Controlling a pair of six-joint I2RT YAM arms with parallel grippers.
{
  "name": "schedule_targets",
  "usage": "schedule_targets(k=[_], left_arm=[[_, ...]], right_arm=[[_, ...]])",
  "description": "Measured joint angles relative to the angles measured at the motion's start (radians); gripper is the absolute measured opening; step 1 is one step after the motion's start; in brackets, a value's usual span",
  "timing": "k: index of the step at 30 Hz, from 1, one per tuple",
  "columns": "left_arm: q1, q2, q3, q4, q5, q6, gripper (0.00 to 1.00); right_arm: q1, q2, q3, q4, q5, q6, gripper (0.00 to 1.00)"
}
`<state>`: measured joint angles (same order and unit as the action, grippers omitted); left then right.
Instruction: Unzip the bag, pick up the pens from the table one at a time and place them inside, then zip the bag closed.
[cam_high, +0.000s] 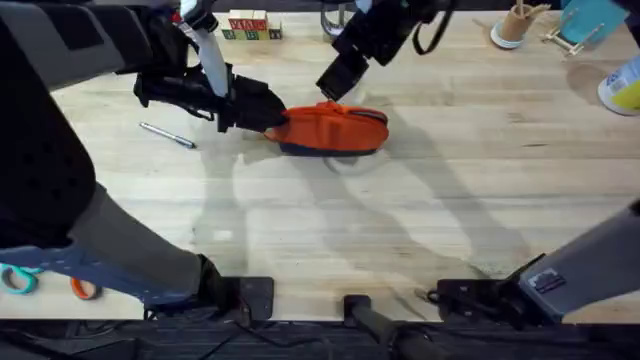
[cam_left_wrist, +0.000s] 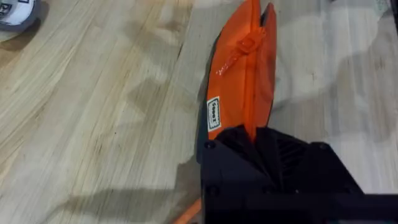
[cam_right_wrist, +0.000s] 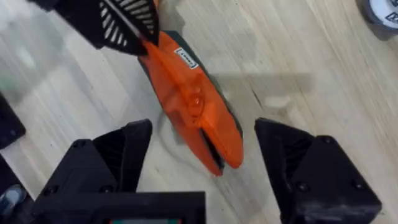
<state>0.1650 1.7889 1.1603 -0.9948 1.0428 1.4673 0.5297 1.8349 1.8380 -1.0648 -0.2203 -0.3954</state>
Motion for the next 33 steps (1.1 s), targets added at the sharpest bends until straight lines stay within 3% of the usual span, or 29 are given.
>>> schedule_targets(k=[21,33], left_arm=[[0.000,0.000,0.000,0.000,0.000,0.000,0.040],[0.000,0.000,0.000,0.000,0.000,0.000,0.040]], right_arm=[[0.000,0.144,0.023,-0.033,0.000,0.022,0.994],[0.000,0.192,0.025,-0.027,0.000,0.022,0.933]])
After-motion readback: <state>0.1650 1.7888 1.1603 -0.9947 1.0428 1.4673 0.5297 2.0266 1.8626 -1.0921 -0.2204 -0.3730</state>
